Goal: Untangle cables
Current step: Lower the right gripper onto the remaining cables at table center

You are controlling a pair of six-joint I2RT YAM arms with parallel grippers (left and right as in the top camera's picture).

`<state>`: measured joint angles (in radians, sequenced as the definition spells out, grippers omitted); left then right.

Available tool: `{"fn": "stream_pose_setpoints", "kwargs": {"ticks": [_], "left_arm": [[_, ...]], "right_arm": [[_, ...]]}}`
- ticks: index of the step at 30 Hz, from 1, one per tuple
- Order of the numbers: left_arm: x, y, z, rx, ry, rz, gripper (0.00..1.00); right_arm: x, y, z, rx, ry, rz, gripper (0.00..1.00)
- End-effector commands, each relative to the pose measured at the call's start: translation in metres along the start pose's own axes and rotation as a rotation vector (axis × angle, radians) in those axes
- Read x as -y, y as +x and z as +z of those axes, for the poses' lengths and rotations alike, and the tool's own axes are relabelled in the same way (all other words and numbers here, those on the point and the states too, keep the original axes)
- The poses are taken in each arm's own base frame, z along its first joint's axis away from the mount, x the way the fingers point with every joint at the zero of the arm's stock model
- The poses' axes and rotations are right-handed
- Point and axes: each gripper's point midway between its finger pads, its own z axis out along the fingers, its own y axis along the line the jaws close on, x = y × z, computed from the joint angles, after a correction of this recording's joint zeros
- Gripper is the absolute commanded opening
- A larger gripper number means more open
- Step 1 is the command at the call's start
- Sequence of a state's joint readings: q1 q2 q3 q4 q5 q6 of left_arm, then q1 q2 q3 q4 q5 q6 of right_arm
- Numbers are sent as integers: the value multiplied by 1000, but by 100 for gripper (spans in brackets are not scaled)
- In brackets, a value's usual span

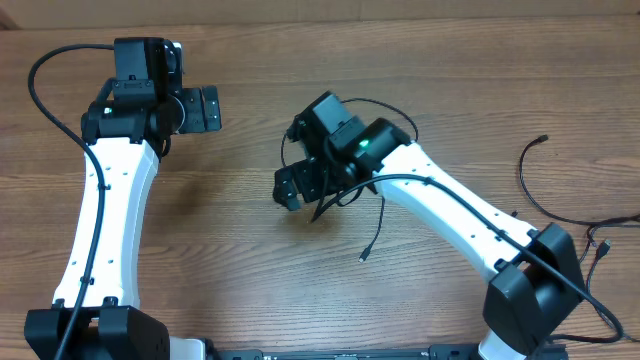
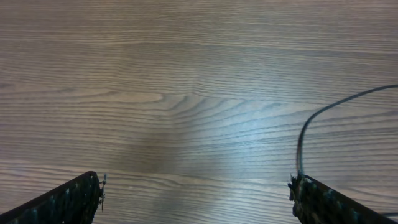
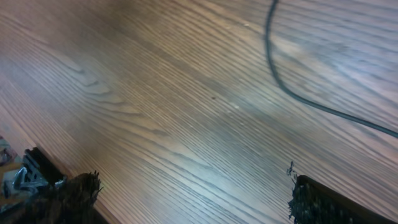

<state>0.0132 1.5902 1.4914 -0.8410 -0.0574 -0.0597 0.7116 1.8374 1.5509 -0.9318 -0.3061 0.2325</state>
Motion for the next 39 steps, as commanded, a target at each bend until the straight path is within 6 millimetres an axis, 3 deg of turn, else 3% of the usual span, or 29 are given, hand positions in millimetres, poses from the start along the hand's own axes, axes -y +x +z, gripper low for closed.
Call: {"fn": "stream_pose_setpoints", "kwargs": {"ticks": [1, 4, 8, 12, 15, 19, 25, 39], "left_arm": [[-6, -3, 0, 5, -38, 23, 100], [-1, -2, 1, 1, -7, 16, 100], [1, 17, 0, -77, 5, 35, 100], [26, 27, -3, -97, 181, 298, 100], [31, 29, -7, -87, 283, 330, 100], [18, 31, -10, -73, 352, 332, 99], [-13, 30, -9, -74, 306, 280, 99], [-15, 30, -8, -74, 300, 279, 100]], "right_arm": [[-5, -10, -1, 39, 13, 10, 100], [0, -14, -1, 59, 42, 24, 100], [11, -17, -2, 77, 104, 25, 100], [15, -18, -2, 85, 127, 30, 100], [17, -19, 0, 83, 134, 31, 100], [21, -16, 10, 62, 142, 40, 100], [31, -12, 35, 18, 157, 54, 100], [56, -37, 85, 107, 281, 16, 92]]}}
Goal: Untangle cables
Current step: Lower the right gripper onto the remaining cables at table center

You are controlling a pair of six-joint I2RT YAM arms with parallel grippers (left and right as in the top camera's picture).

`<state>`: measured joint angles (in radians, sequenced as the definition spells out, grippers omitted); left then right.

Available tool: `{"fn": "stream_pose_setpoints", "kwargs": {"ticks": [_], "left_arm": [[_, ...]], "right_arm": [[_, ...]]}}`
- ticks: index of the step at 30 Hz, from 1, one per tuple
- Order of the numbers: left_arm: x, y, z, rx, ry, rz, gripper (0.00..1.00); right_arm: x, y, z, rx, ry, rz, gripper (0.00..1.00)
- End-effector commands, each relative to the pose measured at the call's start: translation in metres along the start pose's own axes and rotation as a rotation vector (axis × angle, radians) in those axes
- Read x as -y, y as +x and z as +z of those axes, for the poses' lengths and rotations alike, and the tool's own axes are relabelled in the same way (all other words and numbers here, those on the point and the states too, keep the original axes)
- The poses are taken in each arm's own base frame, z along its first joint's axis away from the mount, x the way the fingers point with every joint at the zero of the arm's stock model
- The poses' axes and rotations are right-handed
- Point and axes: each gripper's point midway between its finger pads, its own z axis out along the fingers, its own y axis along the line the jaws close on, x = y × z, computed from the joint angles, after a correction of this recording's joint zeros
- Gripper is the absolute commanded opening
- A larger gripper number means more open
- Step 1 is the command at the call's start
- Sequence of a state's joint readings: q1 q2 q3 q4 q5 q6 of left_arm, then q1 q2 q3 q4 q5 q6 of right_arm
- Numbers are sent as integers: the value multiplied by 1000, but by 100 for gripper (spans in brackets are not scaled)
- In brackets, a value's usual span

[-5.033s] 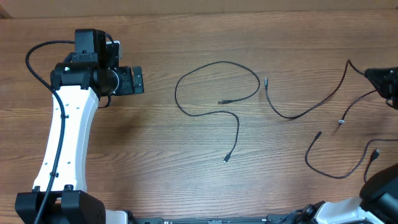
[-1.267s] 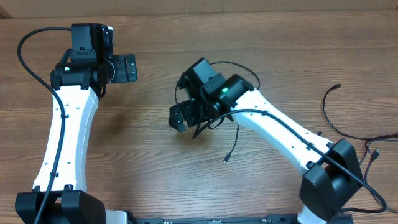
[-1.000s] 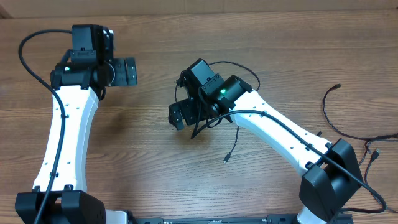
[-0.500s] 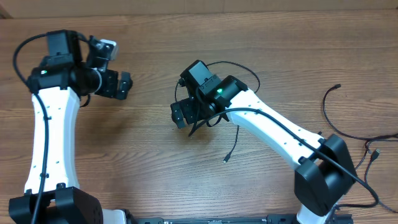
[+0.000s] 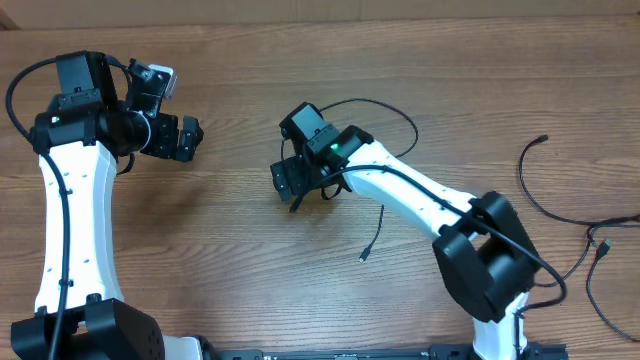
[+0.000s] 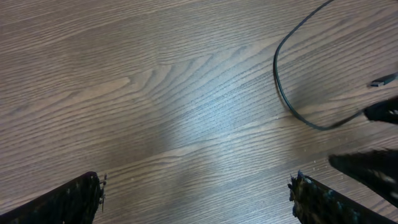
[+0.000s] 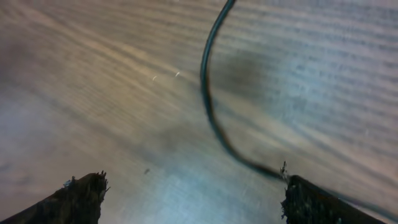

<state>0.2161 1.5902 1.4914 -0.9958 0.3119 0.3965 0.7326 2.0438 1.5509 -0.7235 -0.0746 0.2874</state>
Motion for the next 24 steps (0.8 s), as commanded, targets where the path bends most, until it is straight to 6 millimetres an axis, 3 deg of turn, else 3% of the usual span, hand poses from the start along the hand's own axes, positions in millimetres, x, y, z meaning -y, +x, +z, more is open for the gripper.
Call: {"fn": "stream_pose_setpoints", "kwargs": {"ticks": [1, 10, 16, 18, 24], "left_arm": [[2, -4, 0, 12, 18, 20, 100], [2, -4, 0, 12, 18, 20, 100], [2, -4, 0, 12, 18, 20, 100], [2, -4, 0, 12, 18, 20, 100], [2, -4, 0, 12, 18, 20, 100]], "right_arm": [[4, -10, 12, 48, 72, -19, 92], [-4, -54, 18, 229, 59, -55, 88], [-1, -50, 39, 218, 62, -55, 88], [3, -47, 46, 206, 73, -55, 83], [3, -47, 52, 209, 72, -54, 83]]}}
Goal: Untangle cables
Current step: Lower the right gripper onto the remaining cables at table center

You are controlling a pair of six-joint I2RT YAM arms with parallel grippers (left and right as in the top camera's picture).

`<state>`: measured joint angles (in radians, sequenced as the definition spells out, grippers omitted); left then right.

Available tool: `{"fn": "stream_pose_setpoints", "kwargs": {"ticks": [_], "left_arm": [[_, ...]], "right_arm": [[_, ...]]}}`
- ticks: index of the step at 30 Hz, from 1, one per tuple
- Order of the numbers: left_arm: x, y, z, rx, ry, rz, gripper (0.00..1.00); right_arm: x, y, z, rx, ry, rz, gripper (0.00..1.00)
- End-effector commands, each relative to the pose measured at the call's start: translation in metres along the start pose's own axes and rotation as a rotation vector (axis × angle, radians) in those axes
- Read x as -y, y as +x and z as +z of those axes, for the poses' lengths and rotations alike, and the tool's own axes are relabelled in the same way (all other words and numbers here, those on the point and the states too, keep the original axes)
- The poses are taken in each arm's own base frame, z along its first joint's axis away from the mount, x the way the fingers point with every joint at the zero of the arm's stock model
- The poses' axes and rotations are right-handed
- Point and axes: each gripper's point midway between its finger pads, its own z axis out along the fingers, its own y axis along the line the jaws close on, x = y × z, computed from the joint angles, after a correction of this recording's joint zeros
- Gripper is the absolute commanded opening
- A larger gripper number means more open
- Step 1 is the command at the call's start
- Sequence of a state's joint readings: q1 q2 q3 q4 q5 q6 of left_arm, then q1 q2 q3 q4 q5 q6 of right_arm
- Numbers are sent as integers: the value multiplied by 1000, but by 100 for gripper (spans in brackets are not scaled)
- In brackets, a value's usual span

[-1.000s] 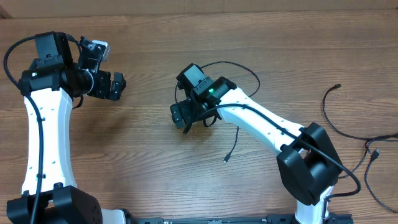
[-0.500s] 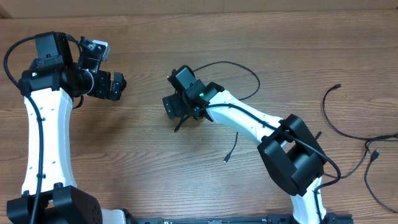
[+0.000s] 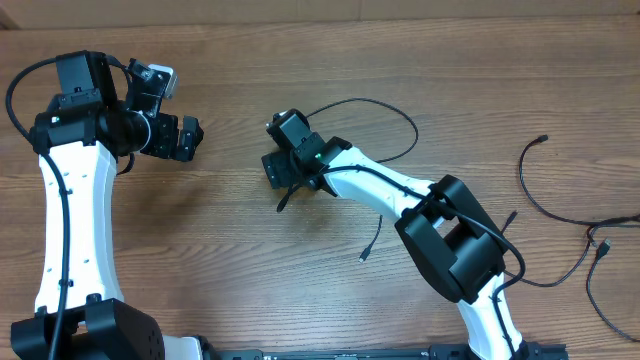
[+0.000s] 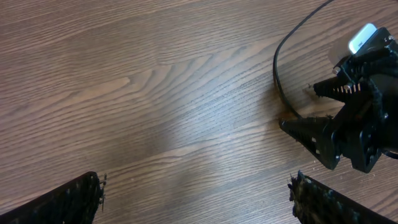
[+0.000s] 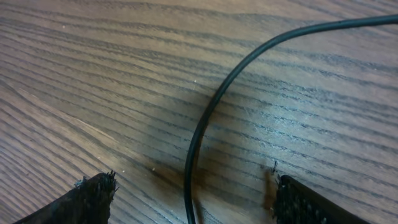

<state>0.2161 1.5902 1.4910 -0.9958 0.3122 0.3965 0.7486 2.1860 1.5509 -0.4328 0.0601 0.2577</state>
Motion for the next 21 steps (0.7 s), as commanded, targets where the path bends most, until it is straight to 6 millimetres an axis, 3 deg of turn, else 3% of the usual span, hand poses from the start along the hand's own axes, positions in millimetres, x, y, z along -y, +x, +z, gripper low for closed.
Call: {"fn": "stream_pose_setpoints", "kwargs": {"ticks": [1, 7, 16, 21], "left_arm": [[2, -4, 0, 12, 18, 20, 100], [2, -4, 0, 12, 18, 20, 100], [3, -4, 0, 12, 18, 21, 99], [3, -4, 0, 12, 18, 21, 100]], "right_arm": [[-3, -7, 2, 21, -1, -6, 83], [-6, 5, 16, -16, -23, -3, 70], [-5, 8, 21, -21, -20, -4, 65], [-3, 24, 33, -65, -9, -11, 62]]}}
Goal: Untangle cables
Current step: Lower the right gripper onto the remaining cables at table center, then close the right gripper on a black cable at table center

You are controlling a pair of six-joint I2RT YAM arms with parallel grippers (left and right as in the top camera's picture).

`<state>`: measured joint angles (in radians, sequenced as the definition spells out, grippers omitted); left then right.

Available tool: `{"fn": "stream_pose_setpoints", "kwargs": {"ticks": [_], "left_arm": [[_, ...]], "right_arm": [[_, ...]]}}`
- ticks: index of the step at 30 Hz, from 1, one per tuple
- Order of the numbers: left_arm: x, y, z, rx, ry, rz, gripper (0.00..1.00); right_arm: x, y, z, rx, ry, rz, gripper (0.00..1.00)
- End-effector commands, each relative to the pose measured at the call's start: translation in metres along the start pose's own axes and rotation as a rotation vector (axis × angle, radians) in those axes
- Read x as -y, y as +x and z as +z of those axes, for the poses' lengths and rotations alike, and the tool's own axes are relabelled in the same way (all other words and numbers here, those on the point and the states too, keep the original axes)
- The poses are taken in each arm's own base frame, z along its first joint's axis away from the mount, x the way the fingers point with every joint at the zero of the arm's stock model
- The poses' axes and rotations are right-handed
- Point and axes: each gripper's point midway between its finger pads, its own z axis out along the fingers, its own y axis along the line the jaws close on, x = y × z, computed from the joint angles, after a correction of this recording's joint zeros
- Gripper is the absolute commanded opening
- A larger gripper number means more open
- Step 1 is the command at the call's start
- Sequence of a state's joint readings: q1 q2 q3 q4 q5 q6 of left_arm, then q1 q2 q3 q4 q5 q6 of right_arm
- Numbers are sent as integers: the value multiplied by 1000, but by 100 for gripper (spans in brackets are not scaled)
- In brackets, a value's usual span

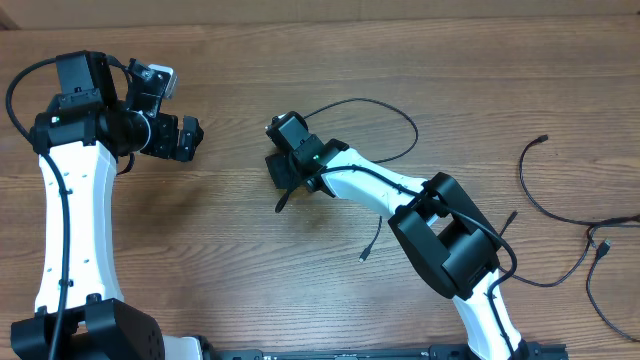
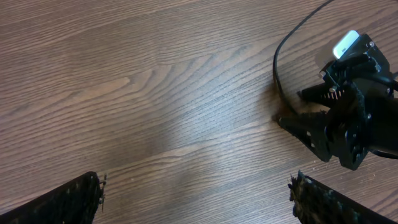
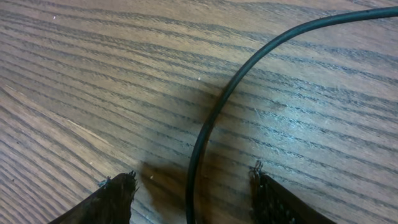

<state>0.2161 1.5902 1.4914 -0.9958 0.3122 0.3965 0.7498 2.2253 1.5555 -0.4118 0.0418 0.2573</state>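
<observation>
A thin black cable [image 1: 398,112] loops across the table's middle, one end trailing to a plug [image 1: 364,256]. My right gripper [image 1: 282,172] sits low over the loop's left end. In the right wrist view the cable [image 3: 214,118] curves down between the fingers [image 3: 115,199], which straddle it with a small gap on each side; the right gripper [image 3: 191,175] is still open. My left gripper [image 1: 188,138] hangs at the upper left, wide open [image 2: 194,182] over bare wood. Its view shows the right gripper [image 2: 333,127] and the cable [image 2: 277,84].
More black cables lie at the right: one curving from a plug [image 1: 542,139] toward the edge, and others tangled at the far right [image 1: 598,250]. The right arm [image 1: 440,225] spans the table's middle. The surface is a wooden table [image 1: 200,230].
My right gripper's fingers have drawn closer together around the cable and sit a little nearer to it. The left arm and the cables lie as before.
First, my left gripper hung near the top centre-left and my right gripper stood open over wood beside the cable. Then the left arm was further left and the right gripper nearer the cable. It then straddled the cable, and now its fingers are narrower.
</observation>
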Motion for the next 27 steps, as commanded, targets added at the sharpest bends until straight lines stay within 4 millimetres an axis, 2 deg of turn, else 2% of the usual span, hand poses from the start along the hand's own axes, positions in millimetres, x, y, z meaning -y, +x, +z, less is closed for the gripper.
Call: {"fn": "stream_pose_setpoints", "kwargs": {"ticks": [1, 5, 10, 15, 20, 27], "left_arm": [[3, -4, 1, 12, 18, 20, 100], [3, -4, 1, 12, 18, 20, 100], [3, -4, 1, 12, 18, 20, 100], [3, -4, 1, 12, 18, 20, 100], [3, -4, 1, 12, 18, 20, 100], [3, -4, 1, 12, 18, 20, 100]], "right_arm": [[0, 20, 21, -58, 9, -14, 62], [6, 30, 23, -93, 39, -66, 59], [20, 33, 23, -96, 126, -89, 59], [21, 34, 24, -102, 126, -100, 59], [18, 35, 24, -103, 124, -104, 43], [15, 36, 24, -103, 120, -110, 14]]}}
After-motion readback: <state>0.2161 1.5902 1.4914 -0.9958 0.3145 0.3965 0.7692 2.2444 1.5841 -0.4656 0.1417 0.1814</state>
